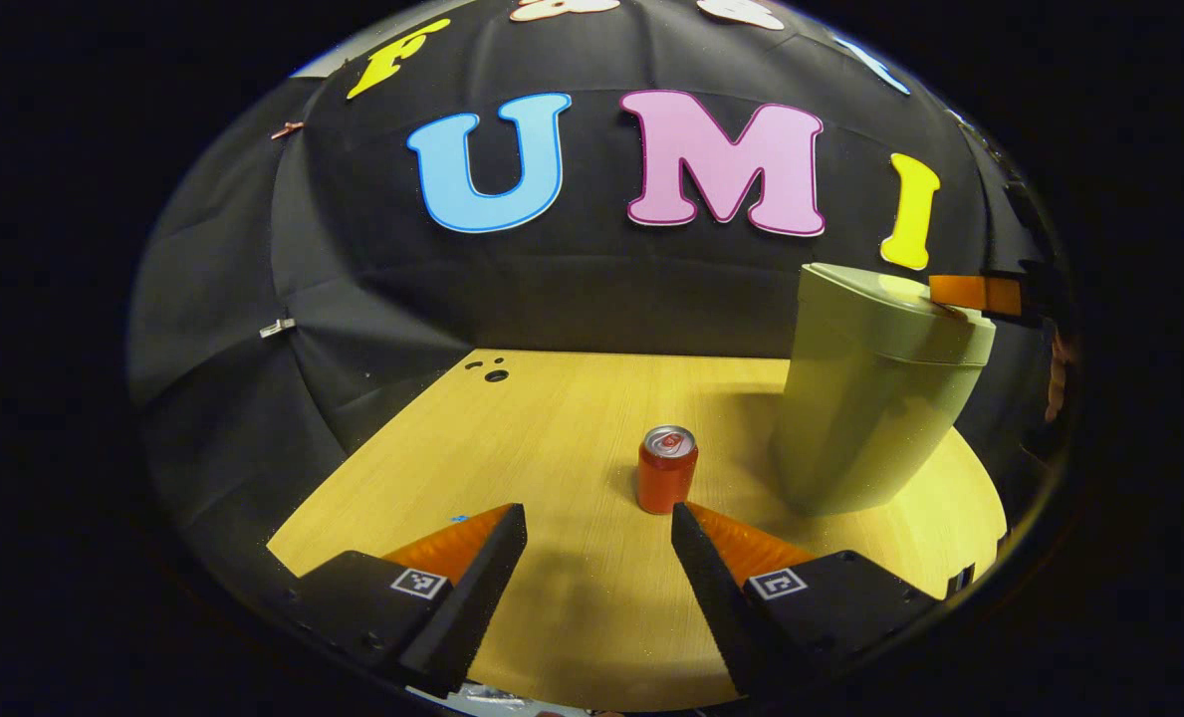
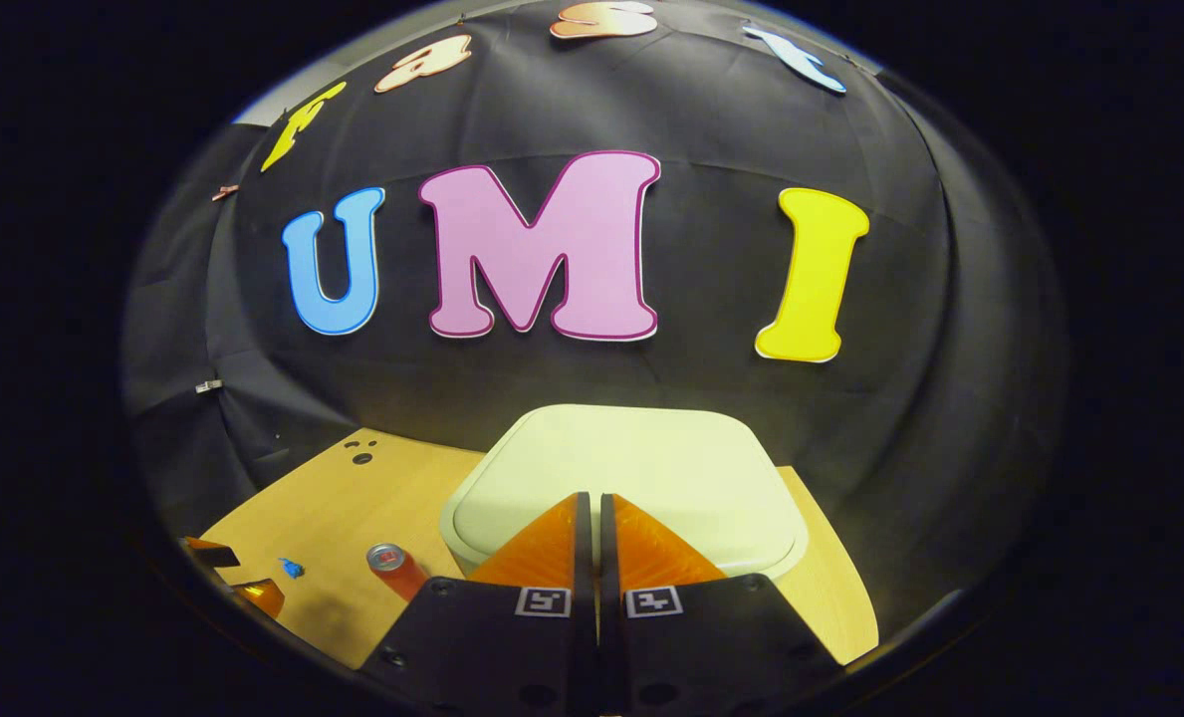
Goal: Press the lid of the desktop garbage bin to open it, pick up the crumpled paper on the desktop and throw it into the bin, then pick up the pop can on the desktop and drop it into the bin, and finally close the garbage bin lid.
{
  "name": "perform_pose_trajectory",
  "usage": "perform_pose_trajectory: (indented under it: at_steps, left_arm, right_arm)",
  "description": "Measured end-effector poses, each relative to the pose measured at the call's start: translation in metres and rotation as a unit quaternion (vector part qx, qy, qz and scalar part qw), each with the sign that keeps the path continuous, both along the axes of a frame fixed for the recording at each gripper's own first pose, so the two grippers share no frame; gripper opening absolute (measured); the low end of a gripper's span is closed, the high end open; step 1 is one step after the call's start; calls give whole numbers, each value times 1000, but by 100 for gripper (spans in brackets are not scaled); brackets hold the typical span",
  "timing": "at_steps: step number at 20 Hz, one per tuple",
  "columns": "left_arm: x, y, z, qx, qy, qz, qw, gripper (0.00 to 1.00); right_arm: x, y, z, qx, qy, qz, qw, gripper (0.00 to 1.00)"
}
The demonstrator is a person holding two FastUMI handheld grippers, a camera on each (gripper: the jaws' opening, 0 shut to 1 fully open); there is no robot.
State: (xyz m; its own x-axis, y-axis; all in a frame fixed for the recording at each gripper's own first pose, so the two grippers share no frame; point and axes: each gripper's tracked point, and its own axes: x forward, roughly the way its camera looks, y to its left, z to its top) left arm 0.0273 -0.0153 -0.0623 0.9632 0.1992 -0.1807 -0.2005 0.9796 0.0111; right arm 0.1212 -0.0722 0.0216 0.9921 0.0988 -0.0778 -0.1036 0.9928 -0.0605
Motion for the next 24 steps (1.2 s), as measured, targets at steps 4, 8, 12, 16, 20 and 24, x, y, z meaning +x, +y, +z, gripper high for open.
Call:
perform_pose_trajectory:
  at_steps: [4,8,12,16,20,24]
  left_arm:
    - [0,5,13,13,-15,-14,1000,96]
    - [0,19,21,10,-26,-30,999,96]
    - [-5,36,29,-4,-54,-48,997,97]
    - [-11,74,23,-22,-74,-33,996,97]
    - [-21,122,-1,-34,-63,-1,997,96]
    - [-23,159,-25,-43,-44,27,998,98]
  right_arm:
    - [0,0,0,-9,-6,-13,1000,5]
    - [-1,1,11,12,-17,-29,999,5]
    - [-11,-6,23,31,-25,-64,997,5]
    - [-34,5,46,13,-58,-74,995,5]
    - [-63,19,42,10,-61,-71,996,5]
    - [-87,32,25,17,-52,-62,997,5]
